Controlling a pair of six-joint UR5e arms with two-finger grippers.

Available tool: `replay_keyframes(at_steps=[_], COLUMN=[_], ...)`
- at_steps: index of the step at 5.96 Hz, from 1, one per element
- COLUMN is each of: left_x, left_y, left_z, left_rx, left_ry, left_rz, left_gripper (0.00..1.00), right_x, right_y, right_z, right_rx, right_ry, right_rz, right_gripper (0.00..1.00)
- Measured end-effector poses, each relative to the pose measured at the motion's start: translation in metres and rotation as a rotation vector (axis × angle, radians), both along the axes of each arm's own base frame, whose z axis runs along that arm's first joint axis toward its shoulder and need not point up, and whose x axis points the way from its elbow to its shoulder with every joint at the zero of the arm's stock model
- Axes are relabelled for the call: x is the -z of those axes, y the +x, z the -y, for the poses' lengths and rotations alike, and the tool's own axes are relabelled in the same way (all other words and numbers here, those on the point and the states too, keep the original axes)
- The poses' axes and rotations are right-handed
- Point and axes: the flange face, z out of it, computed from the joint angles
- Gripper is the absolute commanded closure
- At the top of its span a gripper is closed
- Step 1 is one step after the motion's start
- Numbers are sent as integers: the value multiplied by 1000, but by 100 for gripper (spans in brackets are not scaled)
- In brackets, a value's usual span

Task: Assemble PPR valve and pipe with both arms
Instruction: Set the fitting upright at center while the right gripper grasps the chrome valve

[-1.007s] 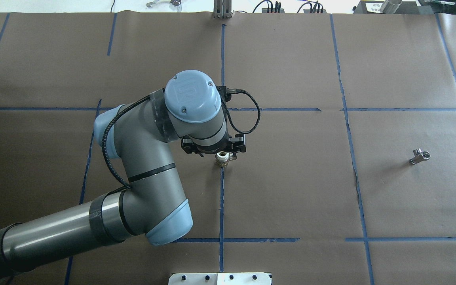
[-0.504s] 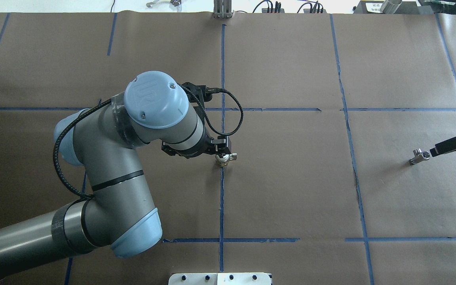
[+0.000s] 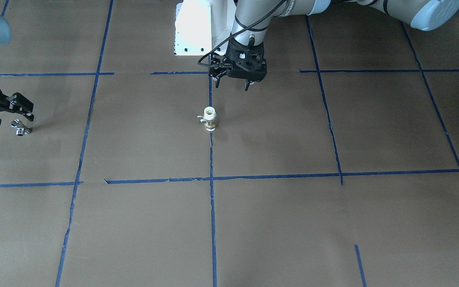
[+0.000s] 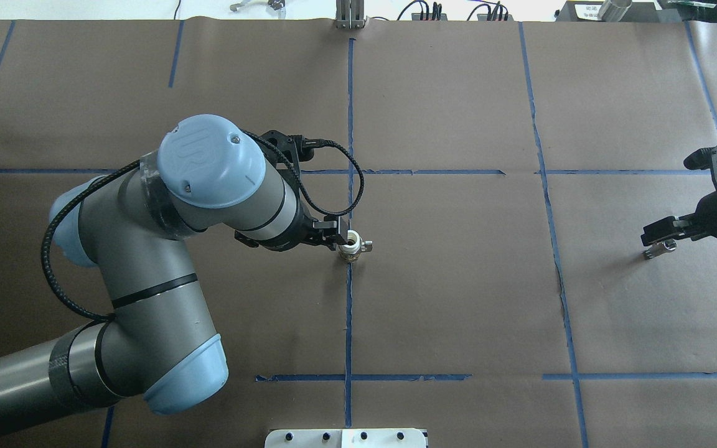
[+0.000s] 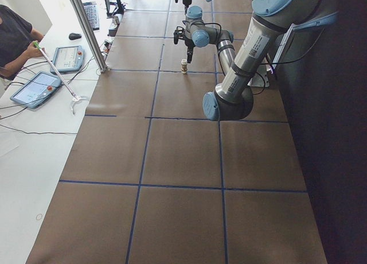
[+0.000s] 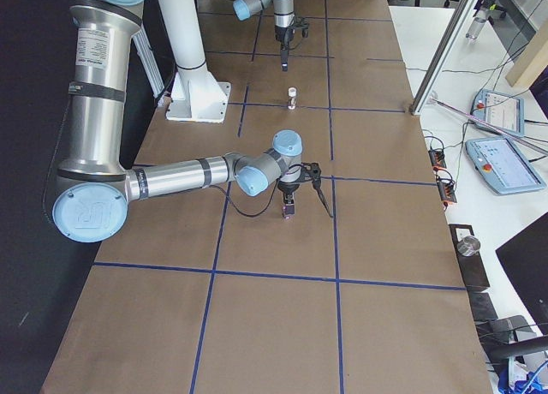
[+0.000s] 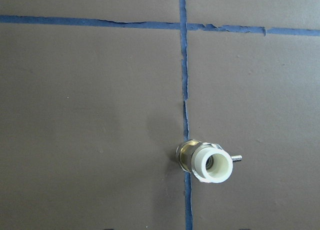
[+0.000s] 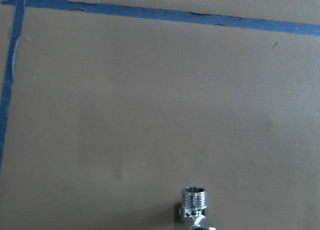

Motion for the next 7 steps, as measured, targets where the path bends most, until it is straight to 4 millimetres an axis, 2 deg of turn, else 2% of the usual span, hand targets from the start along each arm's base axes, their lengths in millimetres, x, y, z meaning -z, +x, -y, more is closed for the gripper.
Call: replay_keyframes(at_steps=[2,3,4,5,6,7], left_x=[0,-1,-1,-1,-1,-1], left_y=[-2,-2,-2,-2,-2,-2], left_z=[2,2,2,2,2,2], left_rx=[4,4,4,4,5,5], left_ry=[0,0,0,0,0,-1], left_rz=[0,1,1,1,1,1], left_gripper=[13,13,13,13,13,13], right_x=[-18,-21,-23,-23,-23,-22], right_y=[-3,-5,-7,-9,-9,-9], right_z=[0,-1,-1,-2,-2,-2], right_rx=[7,11,14,16,17,18], right_ry=[-24,-29,-33,-35,-35,-33], right_rz=[-22,-25,-26,-26,-26,-25], right_gripper=[4,12,39,75,98,100])
